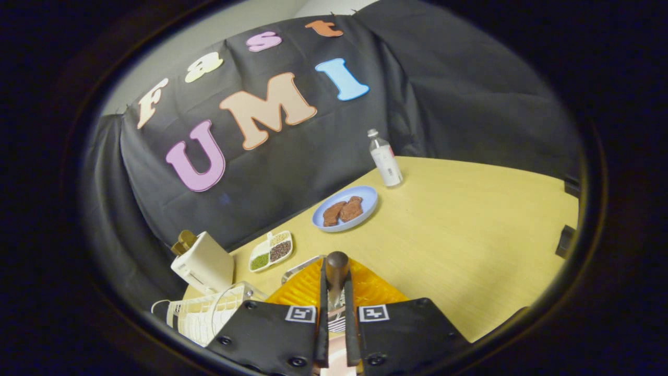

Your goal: Take the plate from the dish rack, then take the spoon from the basket and place it into the plate.

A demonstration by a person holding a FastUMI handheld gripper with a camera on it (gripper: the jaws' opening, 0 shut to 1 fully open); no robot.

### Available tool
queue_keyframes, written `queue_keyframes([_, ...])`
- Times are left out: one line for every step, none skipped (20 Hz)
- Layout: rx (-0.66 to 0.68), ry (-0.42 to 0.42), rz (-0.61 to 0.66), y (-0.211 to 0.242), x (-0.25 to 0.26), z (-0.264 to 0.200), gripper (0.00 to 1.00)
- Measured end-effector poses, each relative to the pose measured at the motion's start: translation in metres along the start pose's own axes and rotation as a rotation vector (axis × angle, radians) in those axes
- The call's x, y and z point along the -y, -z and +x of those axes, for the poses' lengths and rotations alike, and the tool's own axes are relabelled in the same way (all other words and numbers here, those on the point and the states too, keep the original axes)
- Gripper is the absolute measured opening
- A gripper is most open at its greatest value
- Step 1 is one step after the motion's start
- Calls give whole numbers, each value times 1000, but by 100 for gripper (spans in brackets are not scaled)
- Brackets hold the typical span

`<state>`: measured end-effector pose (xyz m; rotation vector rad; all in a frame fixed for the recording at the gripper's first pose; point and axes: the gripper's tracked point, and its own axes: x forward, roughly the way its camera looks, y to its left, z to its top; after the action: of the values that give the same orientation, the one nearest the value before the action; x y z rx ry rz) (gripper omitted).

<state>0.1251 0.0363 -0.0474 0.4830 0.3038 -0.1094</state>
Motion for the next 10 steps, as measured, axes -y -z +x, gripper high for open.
queue_keyframes([2, 2, -7, -2, -1, -1, 16])
queue_keyframes([0, 1, -19, -3, -2, -2, 16])
queue_keyframes([1, 0, -22, -6, -3, -5, 16])
queue_keyframes([8, -7, -21, -10, -7, -6, 16])
queue_keyframes([16, -15, -16, -16, -10, -8, 16])
queue_keyframes([29, -27, -6, -21, -14, -12, 16])
queue_keyframes([44, -36, 3, -28, -18, -17, 16])
queue_keyframes([61, -44, 12, -37, -20, -22, 16])
queue_keyframes([77, -50, 19, -45, -21, -28, 16])
queue_keyframes([95, -56, 24, -51, -24, -33, 16])
